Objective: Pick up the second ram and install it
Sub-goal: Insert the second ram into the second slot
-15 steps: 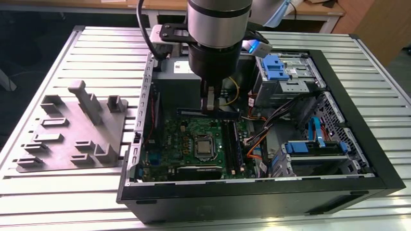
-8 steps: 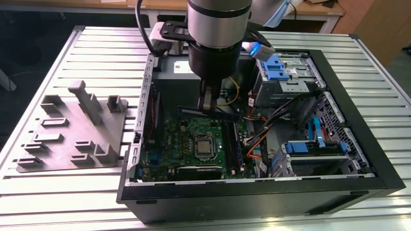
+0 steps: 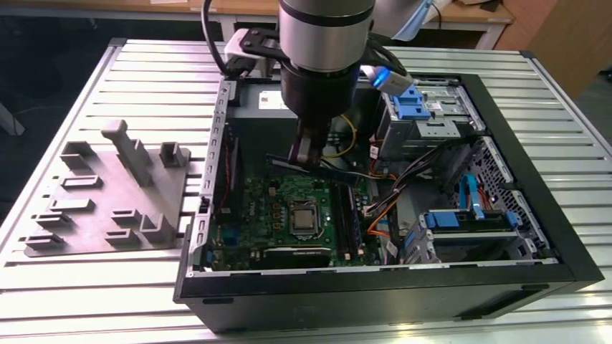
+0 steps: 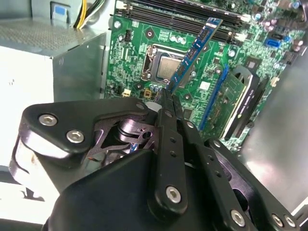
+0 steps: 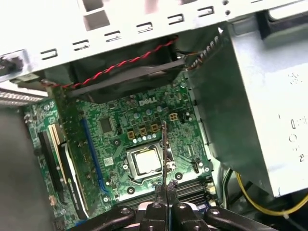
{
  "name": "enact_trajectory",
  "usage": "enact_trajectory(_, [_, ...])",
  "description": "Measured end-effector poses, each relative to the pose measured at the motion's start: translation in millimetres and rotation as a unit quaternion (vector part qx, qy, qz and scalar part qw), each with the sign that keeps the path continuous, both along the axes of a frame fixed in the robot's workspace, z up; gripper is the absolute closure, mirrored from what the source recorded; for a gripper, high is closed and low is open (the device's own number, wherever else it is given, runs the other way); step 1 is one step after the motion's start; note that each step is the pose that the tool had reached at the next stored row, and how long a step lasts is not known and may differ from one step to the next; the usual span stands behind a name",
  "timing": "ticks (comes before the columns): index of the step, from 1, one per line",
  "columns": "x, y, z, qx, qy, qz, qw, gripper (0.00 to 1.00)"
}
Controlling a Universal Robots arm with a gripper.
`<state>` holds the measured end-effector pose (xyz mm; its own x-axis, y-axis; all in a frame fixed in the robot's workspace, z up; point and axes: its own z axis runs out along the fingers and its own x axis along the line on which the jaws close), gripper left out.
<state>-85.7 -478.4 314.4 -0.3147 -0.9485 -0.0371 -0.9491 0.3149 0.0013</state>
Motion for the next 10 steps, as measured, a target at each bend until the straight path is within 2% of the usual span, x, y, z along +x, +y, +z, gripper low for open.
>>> enact_trajectory(5, [0.0,0.0,-0.1,0.0000,0.0000,-0.033,0.9994,0.89])
enact_trajectory(10, [0.0,0.0,-0.3,0.0000,0.0000,-0.071,0.9975,0.89])
